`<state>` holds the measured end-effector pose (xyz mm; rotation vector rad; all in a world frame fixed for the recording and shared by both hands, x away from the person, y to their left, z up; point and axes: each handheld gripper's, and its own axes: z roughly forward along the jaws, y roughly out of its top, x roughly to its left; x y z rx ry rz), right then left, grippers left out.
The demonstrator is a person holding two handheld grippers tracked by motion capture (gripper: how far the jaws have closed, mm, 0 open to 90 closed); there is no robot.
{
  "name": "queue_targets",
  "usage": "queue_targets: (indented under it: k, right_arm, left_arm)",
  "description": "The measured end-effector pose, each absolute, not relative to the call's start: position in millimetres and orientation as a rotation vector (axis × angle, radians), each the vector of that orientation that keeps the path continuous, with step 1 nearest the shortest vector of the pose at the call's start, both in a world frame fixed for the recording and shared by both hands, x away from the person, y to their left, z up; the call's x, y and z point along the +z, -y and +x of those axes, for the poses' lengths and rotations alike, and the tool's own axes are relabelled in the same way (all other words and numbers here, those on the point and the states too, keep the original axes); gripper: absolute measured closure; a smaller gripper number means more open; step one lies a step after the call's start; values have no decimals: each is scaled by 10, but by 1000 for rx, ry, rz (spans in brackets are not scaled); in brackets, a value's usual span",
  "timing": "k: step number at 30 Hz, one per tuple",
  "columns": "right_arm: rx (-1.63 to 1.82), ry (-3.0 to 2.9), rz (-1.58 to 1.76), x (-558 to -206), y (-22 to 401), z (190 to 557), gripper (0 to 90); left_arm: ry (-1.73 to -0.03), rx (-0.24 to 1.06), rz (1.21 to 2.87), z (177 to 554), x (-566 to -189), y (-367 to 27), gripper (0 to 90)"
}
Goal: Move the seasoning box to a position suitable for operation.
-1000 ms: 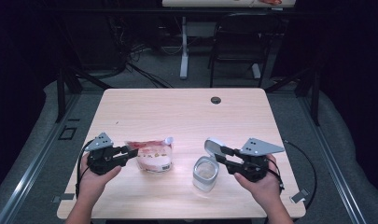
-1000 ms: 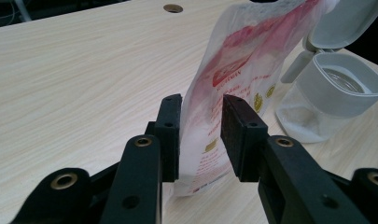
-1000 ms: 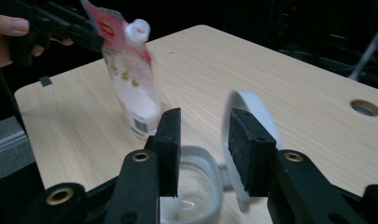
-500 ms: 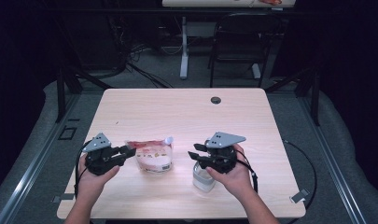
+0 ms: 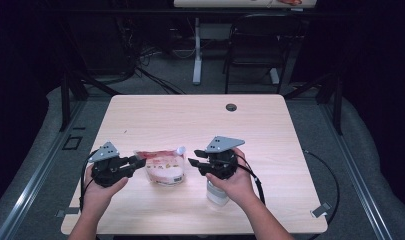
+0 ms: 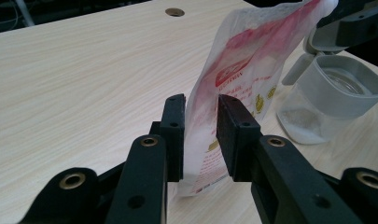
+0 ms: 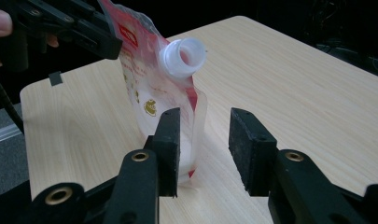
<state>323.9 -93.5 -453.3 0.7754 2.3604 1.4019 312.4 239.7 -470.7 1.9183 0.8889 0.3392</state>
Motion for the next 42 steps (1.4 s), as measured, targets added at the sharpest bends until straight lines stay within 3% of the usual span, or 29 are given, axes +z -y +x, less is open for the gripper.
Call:
queue_targets:
  k: [22,42]
  right_arm:
    - [1414,-2373,737,-4573,632,3353,604]
    - [1331,-2357,700,-4521,619,3244,692]
  left_arm:
    - [-892,325,1930,3117,-4694,-2399,770]
    - [-855,349,1941,3082,-4680,-2367,807]
